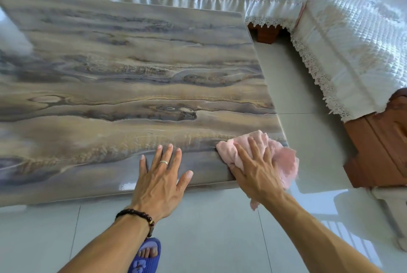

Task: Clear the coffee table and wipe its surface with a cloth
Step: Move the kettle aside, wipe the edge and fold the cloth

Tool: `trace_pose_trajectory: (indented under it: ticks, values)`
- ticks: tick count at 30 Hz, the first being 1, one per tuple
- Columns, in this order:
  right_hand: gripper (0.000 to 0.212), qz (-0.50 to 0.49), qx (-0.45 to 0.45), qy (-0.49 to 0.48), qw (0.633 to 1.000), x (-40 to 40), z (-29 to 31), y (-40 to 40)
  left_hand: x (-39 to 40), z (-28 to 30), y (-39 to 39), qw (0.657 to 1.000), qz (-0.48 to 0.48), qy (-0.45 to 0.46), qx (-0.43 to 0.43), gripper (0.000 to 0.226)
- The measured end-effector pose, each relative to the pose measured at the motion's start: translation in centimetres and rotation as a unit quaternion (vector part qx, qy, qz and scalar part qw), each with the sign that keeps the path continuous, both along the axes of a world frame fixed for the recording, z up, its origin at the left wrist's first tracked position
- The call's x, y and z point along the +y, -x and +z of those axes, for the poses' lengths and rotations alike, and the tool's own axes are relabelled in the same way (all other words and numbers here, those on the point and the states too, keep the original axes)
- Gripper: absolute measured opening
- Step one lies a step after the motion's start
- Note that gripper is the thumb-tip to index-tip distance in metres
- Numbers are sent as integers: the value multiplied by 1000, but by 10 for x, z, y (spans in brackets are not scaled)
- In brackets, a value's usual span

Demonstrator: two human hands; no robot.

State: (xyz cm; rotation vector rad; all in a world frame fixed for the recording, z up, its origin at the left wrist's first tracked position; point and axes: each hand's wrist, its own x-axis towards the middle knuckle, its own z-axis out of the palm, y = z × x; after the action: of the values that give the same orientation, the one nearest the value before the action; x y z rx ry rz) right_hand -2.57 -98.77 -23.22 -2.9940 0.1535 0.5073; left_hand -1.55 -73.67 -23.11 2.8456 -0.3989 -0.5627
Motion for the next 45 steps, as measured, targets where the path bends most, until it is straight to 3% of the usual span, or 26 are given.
trace_pose_trajectory:
  ticks: [2,6,16,24,26,29,31,36,40,45]
  values:
    - [66,-14,10,39,999,16,18,-4,17,8,9,1000,19,2,-2,93]
    - [68,79,1,29,996,86,63,-17,66,37,21,997,73,-3,-30,91]
    - [66,244,-53,-186,950,351,155,-64,261,128,38,946,293,-35,-131,69]
    - [71,277,-14,-330,902,502,176,-131,394,148,26,886,413,-13,-210,82]
    - [80,276,3,-355,893,531,179,-151,418,148,16,875,428,-6,-228,94]
    - [96,308,50,-364,877,561,174,-179,442,144,0,859,458,9,-229,102]
    - [95,325,86,-362,870,573,169,-193,445,139,-6,854,465,31,-231,103]
    - [49,387,100,-321,859,593,163,-214,442,128,-17,834,470,92,-274,104]
    - [36,404,79,-345,843,578,153,-209,435,127,-23,829,471,103,-284,106]
    - [31,354,59,-371,856,523,162,-214,397,141,-45,843,437,114,-293,99]
